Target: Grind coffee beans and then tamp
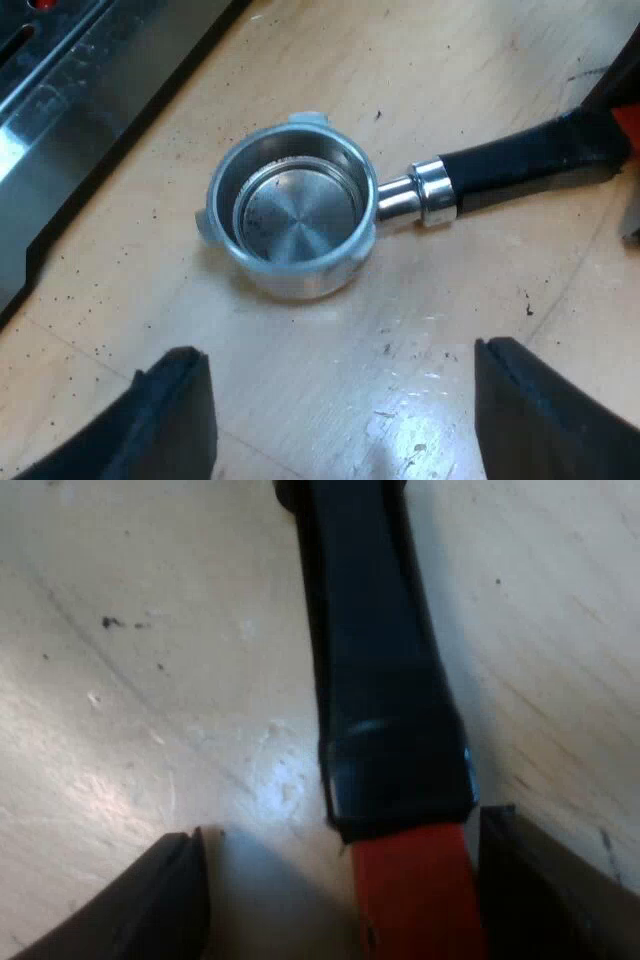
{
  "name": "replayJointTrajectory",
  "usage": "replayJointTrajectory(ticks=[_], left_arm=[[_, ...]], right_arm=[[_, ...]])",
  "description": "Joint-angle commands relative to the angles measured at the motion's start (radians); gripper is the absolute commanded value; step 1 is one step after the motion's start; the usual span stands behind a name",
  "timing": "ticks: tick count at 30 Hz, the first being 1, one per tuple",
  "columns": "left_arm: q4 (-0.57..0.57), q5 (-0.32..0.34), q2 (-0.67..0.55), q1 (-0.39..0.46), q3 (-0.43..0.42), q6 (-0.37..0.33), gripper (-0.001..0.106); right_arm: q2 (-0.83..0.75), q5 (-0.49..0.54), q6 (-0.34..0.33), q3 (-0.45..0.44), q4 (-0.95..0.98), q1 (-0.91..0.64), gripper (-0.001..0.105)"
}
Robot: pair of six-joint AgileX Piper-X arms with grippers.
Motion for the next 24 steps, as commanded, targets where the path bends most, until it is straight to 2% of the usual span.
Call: replayJointTrajectory(ticks=[1,3,7,13,20,24], left_arm=[[0.041,-0.003,-0.007,-0.001,-0.010,0.003,0.058],[0.098,-0.022,-0.011,-0.001,-0.031,0.003,0.058],[0.140,-0.058,-0.030,-0.001,-0.059,0.003,0.058],[0.220,-0.093,-0.089,-0.001,-0.106,0.003,0.058],[0.369,-0.175,-0.186,-0.001,-0.187,0.003,0.058],[0.472,-0.199,-0.243,-0.001,-0.258,0.003,0.058]], right_arm=[[-0.006,-0.005,0.004,-0.004,0.090,-0.001,0.060],[-0.025,0.005,-0.001,-0.024,0.148,-0.001,0.060],[-0.074,0.031,-0.013,-0.048,0.212,-0.001,0.060],[-0.171,0.033,-0.074,-0.077,0.286,0.006,0.060],[-0.333,0.116,-0.187,-0.136,0.289,0.101,0.060],[-0.394,0.194,-0.284,-0.140,0.195,0.176,0.061]])
